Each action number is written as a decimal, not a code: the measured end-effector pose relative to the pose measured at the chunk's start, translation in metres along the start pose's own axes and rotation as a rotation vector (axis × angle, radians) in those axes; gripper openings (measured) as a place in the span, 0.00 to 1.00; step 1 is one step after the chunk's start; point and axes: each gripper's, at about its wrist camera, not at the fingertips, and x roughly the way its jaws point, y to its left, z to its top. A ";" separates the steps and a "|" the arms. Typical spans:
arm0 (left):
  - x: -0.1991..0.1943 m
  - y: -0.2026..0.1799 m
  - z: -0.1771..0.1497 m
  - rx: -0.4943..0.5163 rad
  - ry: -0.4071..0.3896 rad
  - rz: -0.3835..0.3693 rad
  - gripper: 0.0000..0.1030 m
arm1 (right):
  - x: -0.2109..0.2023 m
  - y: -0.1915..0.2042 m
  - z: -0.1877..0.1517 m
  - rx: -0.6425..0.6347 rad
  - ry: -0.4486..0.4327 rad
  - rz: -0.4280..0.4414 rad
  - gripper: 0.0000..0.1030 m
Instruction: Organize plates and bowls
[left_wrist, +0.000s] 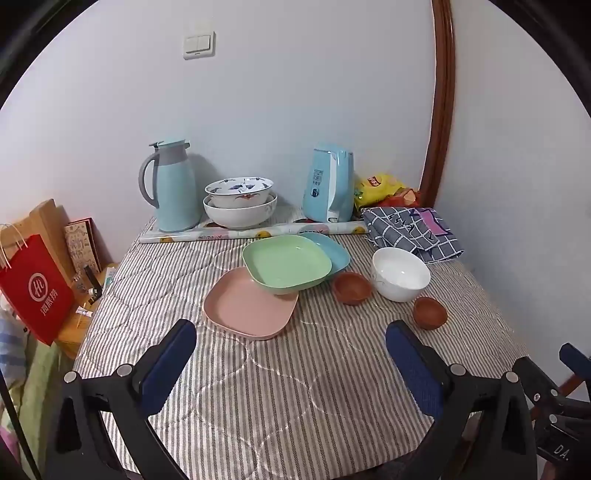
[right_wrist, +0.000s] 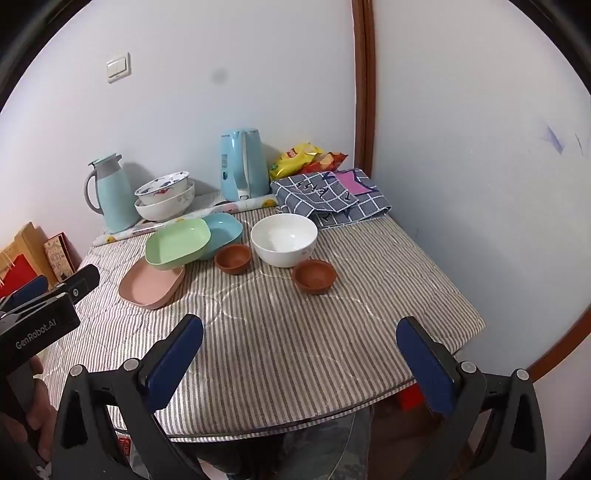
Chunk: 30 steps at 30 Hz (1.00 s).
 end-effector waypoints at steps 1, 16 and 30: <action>0.002 0.000 0.000 -0.001 0.002 0.003 1.00 | 0.000 0.000 -0.001 0.000 0.000 0.000 1.00; 0.003 0.001 -0.003 -0.011 0.000 0.010 1.00 | 0.000 0.002 -0.007 -0.006 -0.003 0.000 1.00; 0.000 0.003 -0.004 -0.012 -0.010 0.014 1.00 | -0.004 0.006 -0.007 -0.011 -0.008 0.006 1.00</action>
